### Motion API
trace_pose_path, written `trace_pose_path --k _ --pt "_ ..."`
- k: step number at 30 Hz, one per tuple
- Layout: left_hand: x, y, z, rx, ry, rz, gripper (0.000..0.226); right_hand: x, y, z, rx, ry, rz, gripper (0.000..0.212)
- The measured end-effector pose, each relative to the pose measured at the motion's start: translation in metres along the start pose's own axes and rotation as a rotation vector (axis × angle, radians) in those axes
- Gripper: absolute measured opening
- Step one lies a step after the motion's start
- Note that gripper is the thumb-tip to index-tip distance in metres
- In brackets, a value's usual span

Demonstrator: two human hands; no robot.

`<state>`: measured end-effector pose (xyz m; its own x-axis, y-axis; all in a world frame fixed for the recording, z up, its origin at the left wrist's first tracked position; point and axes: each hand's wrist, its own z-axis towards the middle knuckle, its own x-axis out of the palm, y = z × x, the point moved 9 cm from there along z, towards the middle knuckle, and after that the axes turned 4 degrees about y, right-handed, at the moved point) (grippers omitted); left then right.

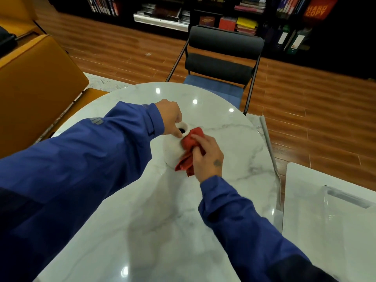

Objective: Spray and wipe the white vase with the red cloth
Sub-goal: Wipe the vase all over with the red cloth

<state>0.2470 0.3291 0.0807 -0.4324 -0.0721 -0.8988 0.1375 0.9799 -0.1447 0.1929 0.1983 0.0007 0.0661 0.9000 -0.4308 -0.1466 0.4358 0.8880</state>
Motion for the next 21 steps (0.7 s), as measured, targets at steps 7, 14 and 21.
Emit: trace_pose_path --k 7,14,21 --pt "0.001 -0.003 -0.001 -0.002 0.005 0.015 0.056 0.005 -0.002 0.003 0.011 0.029 -0.002 0.037" --pt "0.001 -0.004 0.002 -0.004 0.034 0.039 0.048 0.0 -0.01 -0.016 -0.058 -0.021 -0.03 0.041" --pt "0.003 -0.003 -0.002 -0.005 0.023 0.031 0.048 0.007 -0.046 0.037 0.191 0.235 -0.152 0.034"
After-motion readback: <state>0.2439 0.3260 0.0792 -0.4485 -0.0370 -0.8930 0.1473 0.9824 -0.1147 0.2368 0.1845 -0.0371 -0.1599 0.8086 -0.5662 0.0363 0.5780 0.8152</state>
